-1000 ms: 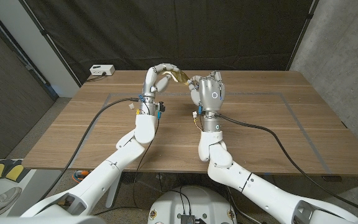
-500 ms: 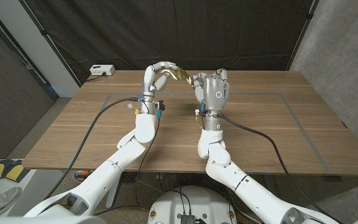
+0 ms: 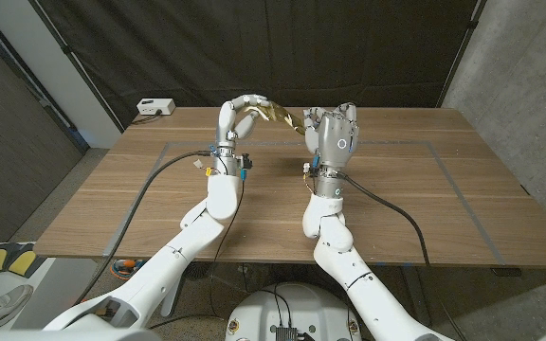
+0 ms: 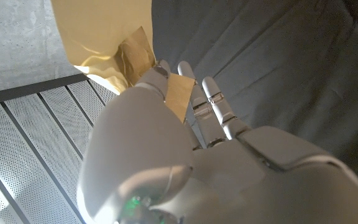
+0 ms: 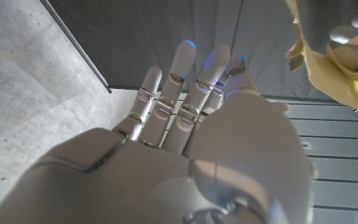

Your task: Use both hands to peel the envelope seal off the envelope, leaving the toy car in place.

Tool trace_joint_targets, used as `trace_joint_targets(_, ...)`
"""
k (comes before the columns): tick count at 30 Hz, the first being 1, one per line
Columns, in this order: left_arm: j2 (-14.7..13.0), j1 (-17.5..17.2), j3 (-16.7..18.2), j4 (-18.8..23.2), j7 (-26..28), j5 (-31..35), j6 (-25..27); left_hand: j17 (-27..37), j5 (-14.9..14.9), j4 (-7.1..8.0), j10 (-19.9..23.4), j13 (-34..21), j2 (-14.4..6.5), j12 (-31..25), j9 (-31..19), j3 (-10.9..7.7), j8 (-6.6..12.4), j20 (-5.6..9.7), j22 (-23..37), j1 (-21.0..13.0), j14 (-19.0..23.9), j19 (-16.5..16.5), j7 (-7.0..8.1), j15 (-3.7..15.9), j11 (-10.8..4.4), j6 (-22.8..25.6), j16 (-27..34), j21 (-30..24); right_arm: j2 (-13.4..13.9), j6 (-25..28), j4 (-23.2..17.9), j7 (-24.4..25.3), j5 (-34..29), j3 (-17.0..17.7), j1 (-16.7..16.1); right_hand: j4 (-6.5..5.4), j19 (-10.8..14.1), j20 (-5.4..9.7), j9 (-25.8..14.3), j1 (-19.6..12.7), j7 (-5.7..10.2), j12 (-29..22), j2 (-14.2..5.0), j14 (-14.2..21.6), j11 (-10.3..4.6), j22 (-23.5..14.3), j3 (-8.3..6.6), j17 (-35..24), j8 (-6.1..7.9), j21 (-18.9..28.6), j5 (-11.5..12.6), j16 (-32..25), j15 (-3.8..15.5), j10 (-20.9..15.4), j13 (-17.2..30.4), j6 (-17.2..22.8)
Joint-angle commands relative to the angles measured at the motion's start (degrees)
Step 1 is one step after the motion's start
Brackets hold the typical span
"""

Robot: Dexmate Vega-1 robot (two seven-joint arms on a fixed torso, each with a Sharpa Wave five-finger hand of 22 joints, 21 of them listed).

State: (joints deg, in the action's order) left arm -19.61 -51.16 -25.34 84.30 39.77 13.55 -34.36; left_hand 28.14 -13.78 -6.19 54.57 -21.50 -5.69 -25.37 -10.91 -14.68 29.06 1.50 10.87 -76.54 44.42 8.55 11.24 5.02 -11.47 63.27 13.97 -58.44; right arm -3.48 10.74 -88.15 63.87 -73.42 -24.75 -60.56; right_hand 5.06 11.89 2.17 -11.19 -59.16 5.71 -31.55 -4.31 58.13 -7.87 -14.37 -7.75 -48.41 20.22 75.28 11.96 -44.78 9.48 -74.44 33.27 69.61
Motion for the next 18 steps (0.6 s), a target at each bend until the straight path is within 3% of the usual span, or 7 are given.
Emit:
trace_joint_targets(1,0.73,0.18,-0.19,-0.04,2.63,3.12,1.20,-0.02,-0.33,-0.02,1.06,0.08,0.12,0.53,0.02,0.32,-0.26,0.29,0.10,0.54,0.25,0.07,0.28,8.86,0.12,0.12,-0.19,0.26,2.04,-9.35,-3.25,-0.34,8.50,0.49,-2.24,-2.44,-1.06,-0.19,-0.36,6.28,-0.54,0.84,0.51,-0.91,0.76,0.21,1.35,0.23,-1.51,0.67,-1.05,0.15,2.96,1.32,0.16,-1.56)
trace_joint_targets(5,0.76,0.54,-0.54,-0.20,3.39,4.09,1.46,-0.06,-0.40,-0.09,1.20,-0.05,0.13,0.72,0.03,0.40,-0.40,0.22,0.13,0.45,0.20,0.09,0.28,8.87,0.13,0.11,-0.31,0.28,7.41,-6.23,-5.35,0.12,13.95,-4.64,-0.91,-3.43,-1.50,-0.48,-0.48,8.50,-1.07,1.17,0.28,-1.16,1.04,0.35,2.01,0.72,-1.97,0.93,-1.25,0.11,2.92,1.57,0.09,-1.88)
trace_joint_targets(8,0.68,0.65,-0.82,-0.13,3.76,4.61,1.86,-0.10,-0.46,-0.18,1.30,-0.20,0.12,0.93,0.03,0.47,-0.55,0.24,0.15,0.30,0.13,0.08,0.29,8.87,0.16,0.12,-0.44,0.29,9.92,-3.92,-6.76,-0.22,15.59,-7.26,-0.25,-3.98,-1.67,-0.54,-0.49,9.75,-1.18,1.36,0.10,-1.28,1.30,0.42,2.40,1.08,-2.16,1.10,-1.32,0.05,2.75,1.59,-0.06,-1.83)
trace_joint_targets(14,0.46,0.80,-1.22,-0.01,4.33,4.93,1.60,-0.15,-0.55,-0.21,1.39,-0.43,-0.02,1.44,0.02,0.64,-0.85,0.23,0.18,0.18,0.19,0.03,0.29,8.88,0.20,0.17,-0.58,0.34,14.58,2.96,-10.09,-3.06,17.72,-12.36,1.45,-4.10,-2.69,-1.11,-0.86,12.18,-0.61,2.18,2.71,-3.04,1.23,0.78,4.26,1.48,-3.44,1.36,-1.10,0.05,2.98,3.41,0.35,-3.91)
trace_joint_targets(18,0.31,0.63,-1.31,0.36,4.54,5.02,1.67,-0.10,-0.55,-0.24,1.63,-0.49,-0.11,1.74,0.02,0.76,-0.89,0.35,0.18,0.10,0.25,0.03,0.26,8.88,0.16,0.55,-0.55,0.39,16.18,6.41,-10.89,-3.66,19.11,-14.59,2.64,-3.60,-3.00,-1.40,-1.07,12.40,-0.17,2.89,4.11,-4.19,1.04,1.04,4.93,1.76,-4.20,1.53,-0.62,0.22,3.06,4.30,0.15,-5.24)
